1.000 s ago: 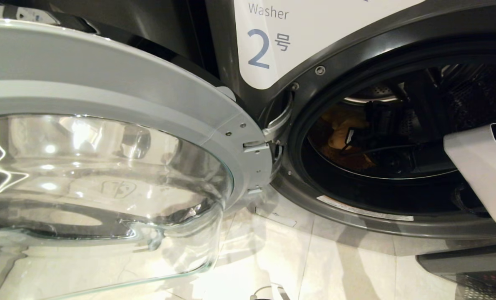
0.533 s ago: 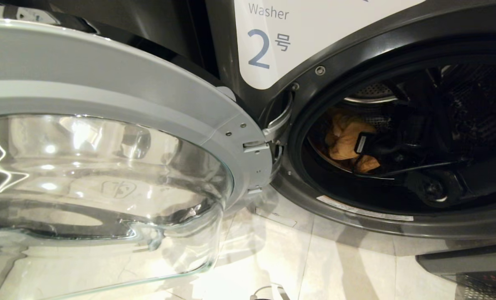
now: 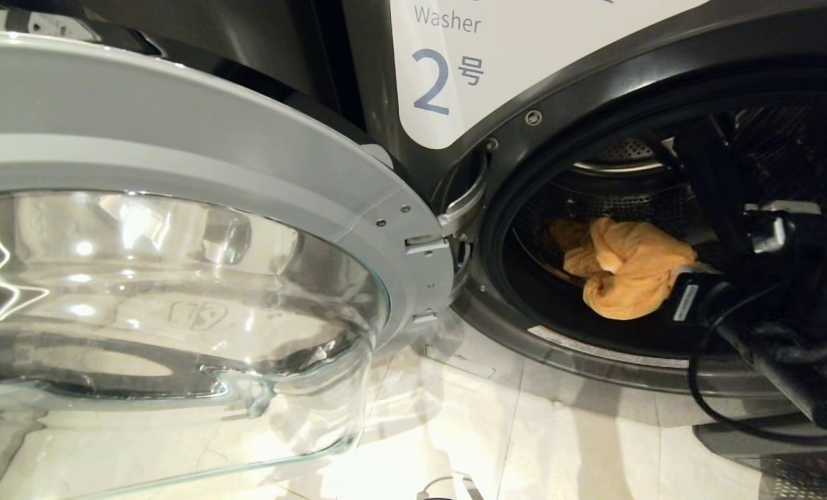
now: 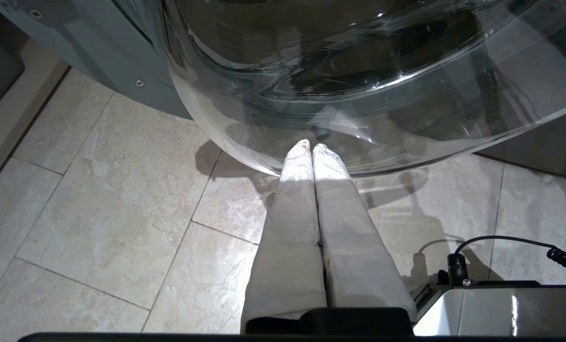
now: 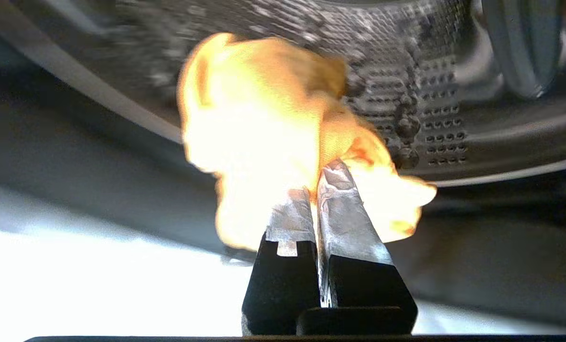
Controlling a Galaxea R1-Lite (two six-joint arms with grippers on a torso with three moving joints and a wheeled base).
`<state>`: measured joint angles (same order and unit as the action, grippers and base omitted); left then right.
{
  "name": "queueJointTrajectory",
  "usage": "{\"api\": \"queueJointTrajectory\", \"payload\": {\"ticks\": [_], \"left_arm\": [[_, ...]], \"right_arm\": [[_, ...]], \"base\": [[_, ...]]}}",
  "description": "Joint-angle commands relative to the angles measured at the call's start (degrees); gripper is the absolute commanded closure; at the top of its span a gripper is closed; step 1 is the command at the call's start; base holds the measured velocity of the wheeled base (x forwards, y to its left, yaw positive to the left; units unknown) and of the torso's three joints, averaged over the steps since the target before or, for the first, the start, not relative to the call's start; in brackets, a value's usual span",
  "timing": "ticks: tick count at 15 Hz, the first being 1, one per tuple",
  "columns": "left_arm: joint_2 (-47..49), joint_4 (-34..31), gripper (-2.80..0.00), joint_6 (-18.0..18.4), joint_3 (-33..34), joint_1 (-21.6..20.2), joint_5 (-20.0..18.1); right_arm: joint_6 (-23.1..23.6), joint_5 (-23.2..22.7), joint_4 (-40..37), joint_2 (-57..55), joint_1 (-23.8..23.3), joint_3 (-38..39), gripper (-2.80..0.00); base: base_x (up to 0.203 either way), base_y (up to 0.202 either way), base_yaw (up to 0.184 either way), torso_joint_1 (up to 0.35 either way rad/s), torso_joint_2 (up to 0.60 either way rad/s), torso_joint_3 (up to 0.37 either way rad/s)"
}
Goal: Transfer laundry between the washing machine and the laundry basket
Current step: Pick a cloth and place it into the basket
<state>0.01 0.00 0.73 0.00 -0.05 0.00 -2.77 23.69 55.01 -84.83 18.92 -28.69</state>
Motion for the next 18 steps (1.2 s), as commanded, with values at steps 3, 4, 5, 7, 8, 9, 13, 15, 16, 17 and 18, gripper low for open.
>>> {"api": "queueJointTrajectory", "payload": {"ticks": [3,4,5,7,8,9,13,15,16,17,18], "left_arm": [[0.0,0.0,0.00,0.0,0.0,0.0,0.0],[0.0,0.0,0.00,0.0,0.0,0.0,0.0],[0.0,0.0,0.00,0.1,0.0,0.0,0.0],[0.0,0.0,0.00,0.0,0.0,0.0,0.0],[0.0,0.0,0.00,0.0,0.0,0.0,0.0],[0.0,0.0,0.00,0.0,0.0,0.0,0.0],[0.0,0.0,0.00,0.0,0.0,0.0,0.0],[0.0,0.0,0.00,0.0,0.0,0.0,0.0],[0.0,0.0,0.00,0.0,0.0,0.0,0.0],[0.0,0.0,0.00,0.0,0.0,0.0,0.0],[0.0,0.0,0.00,0.0,0.0,0.0,0.0]], "right_arm": [[3.6,-0.2,-5.8,22.2,5.3,8.0,0.00],[4.7,-0.7,-8.8,27.2,5.9,9.1,0.00],[5.8,-1.7,-12.5,32.5,6.4,10.1,0.00],[7.8,-4.8,-20.3,42.9,8.4,11.9,0.00],[8.7,-6.0,-24.2,48.1,10.0,12.5,0.00],[9.7,-6.9,-27.8,52.9,11.8,12.6,0.00],[12.5,-10.3,-41.1,65.6,17.3,6.1,0.00],[12.7,-11.9,-49.3,68.1,18.1,-0.6,0.00],[12.6,-12.3,-52.6,68.8,18.2,-3.4,0.00],[12.6,-12.6,-53.9,69.3,18.3,-5.2,0.00],[12.6,-13.5,-54.3,69.3,18.3,-6.6,0.00]], "base": [[0.000,0.000,0.000,0.000,0.00,0.000],[0.000,0.000,0.000,0.000,0.00,0.000],[0.000,0.000,0.000,0.000,0.00,0.000],[0.000,0.000,0.000,0.000,0.00,0.000],[0.000,0.000,0.000,0.000,0.00,0.000],[0.000,0.000,0.000,0.000,0.00,0.000],[0.000,0.000,0.000,0.000,0.00,0.000],[0.000,0.000,0.000,0.000,0.00,0.000],[0.000,0.000,0.000,0.000,0.00,0.000],[0.000,0.000,0.000,0.000,0.00,0.000],[0.000,0.000,0.000,0.000,0.00,0.000]]}}
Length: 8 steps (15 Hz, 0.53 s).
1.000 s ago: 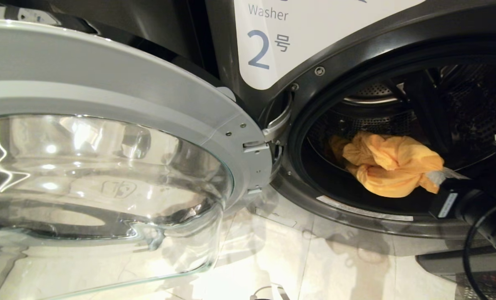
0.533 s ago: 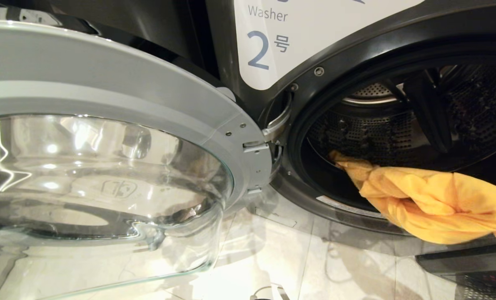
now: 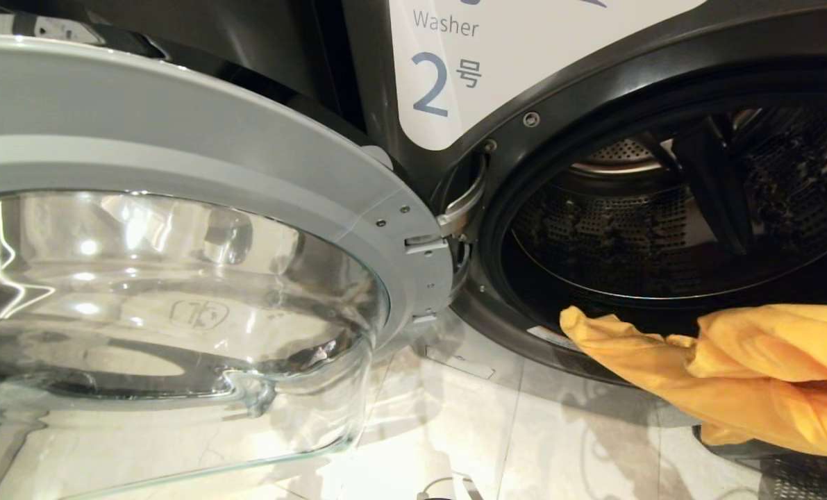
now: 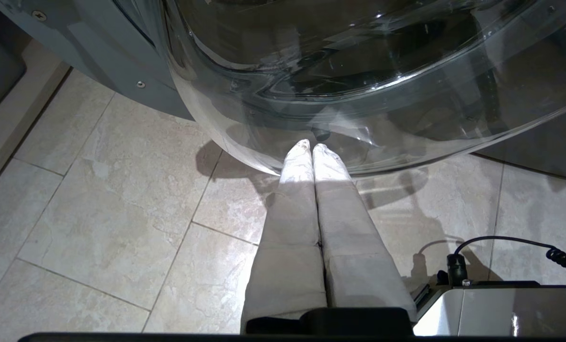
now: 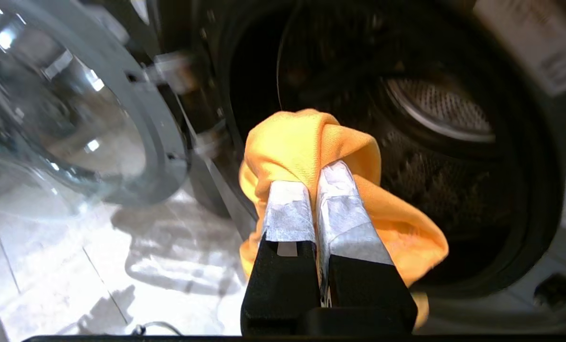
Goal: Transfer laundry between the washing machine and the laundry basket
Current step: Pick a cloth and place it into the basket
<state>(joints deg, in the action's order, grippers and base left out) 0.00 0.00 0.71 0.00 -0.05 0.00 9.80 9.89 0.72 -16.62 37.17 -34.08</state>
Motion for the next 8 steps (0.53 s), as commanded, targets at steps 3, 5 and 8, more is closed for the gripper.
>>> {"api": "queueJointTrajectory", "payload": {"ticks": [3,5,8], "left_arm": [[0.0,0.0,0.00,0.1,0.0,0.0,0.0],[0.0,0.0,0.00,0.0,0.0,0.0,0.0],[0.0,0.0,0.00,0.0,0.0,0.0,0.0]], "right_arm": [[1.0,-4.7,-1.1,-0.9,0.1,-4.1,0.00],[5.1,-7.5,-1.2,-2.5,0.1,-4.8,0.00],[6.2,-11.3,-1.3,-2.8,0.1,-3.8,0.00]], "base": [[0.000,0.000,0.000,0.000,0.00,0.000],[0.000,0.000,0.000,0.000,0.00,0.000],[0.000,0.000,0.000,0.000,0.00,0.000]]}}
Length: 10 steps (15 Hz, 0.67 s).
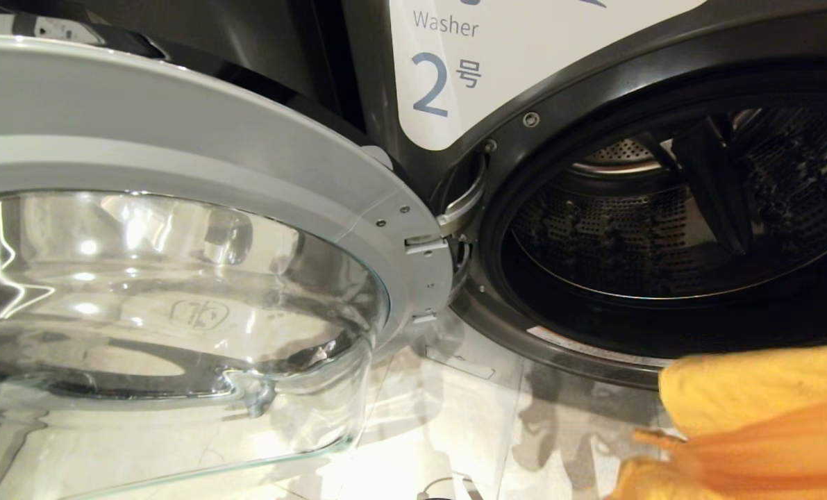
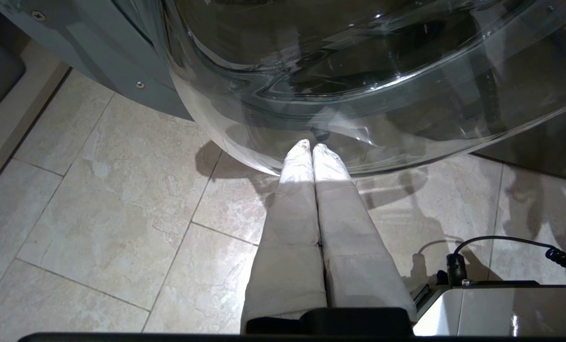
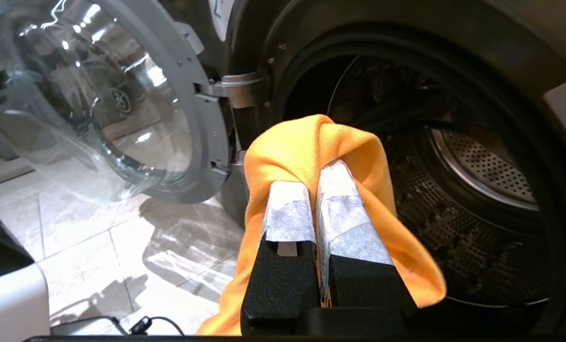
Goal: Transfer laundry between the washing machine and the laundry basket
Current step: Pick a cloth and place it into the basket
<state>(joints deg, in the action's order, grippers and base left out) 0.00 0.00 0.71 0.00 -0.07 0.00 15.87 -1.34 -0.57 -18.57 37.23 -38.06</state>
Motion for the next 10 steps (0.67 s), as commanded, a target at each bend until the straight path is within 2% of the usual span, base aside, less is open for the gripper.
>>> {"api": "queueJointTrajectory", "payload": {"ticks": [1,10], "left_arm": [[0.0,0.0,0.00,0.0,0.0,0.0,0.0],[0.0,0.0,0.00,0.0,0.0,0.0,0.0]], "right_arm": [[0.1,-0.2,0.0,-1.7,0.0,0.6,0.00],[0.0,-0.4,0.9,-7.9,0.0,-1.0,0.00]], "base": [[0.000,0.000,0.000,0.000,0.00,0.000],[0.000,0.000,0.000,0.000,0.00,0.000]]}}
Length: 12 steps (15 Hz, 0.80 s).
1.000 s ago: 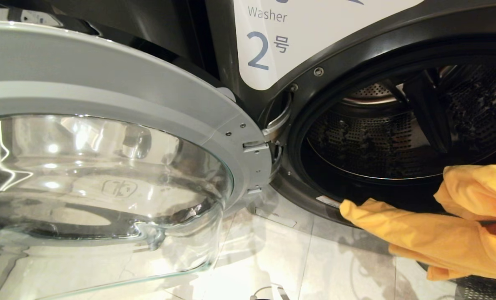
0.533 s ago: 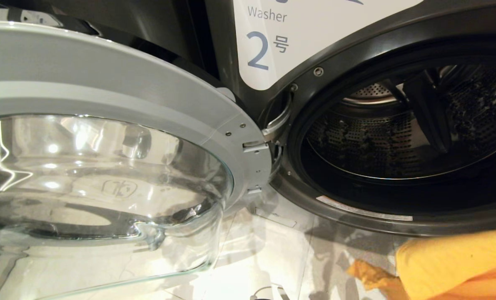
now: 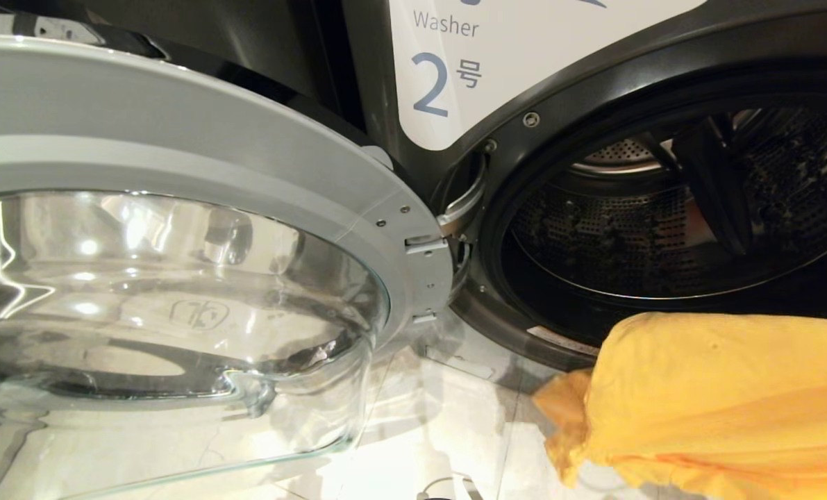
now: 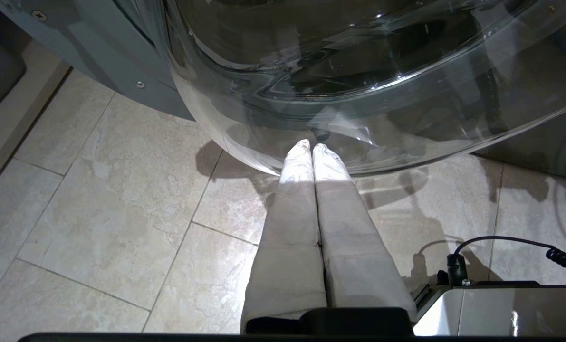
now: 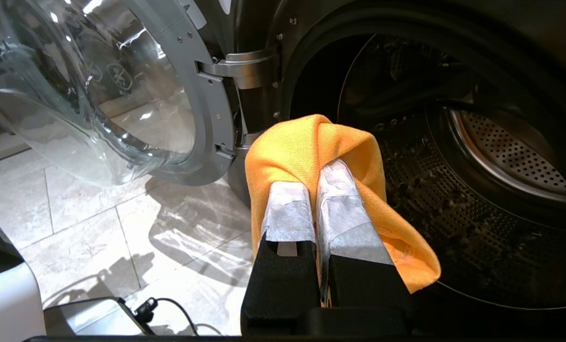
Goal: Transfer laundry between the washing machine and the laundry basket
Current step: Pick a cloth and place it into the basket
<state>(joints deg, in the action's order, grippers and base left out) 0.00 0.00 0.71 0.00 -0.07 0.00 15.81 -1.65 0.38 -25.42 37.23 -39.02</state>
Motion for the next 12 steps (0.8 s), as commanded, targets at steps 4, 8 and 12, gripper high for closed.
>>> {"api": "queueJointTrajectory", "payload": {"ticks": [4,8,12], "left_arm": [[0.0,0.0,0.00,0.0,0.0,0.0,0.0],[0.0,0.0,0.00,0.0,0.0,0.0,0.0],[0.0,0.0,0.00,0.0,0.0,0.0,0.0]], "right_arm": [[-0.1,0.0,0.1,-3.9,0.0,-1.8,0.00],[-0.2,0.1,0.1,-5.7,0.0,-3.4,0.00],[-0.2,0.1,0.2,-7.5,0.0,-4.0,0.00]], "base": [[0.000,0.000,0.000,0.000,0.00,0.000],[0.000,0.000,0.000,0.000,0.00,0.000],[0.000,0.000,0.000,0.000,0.00,0.000]]}}
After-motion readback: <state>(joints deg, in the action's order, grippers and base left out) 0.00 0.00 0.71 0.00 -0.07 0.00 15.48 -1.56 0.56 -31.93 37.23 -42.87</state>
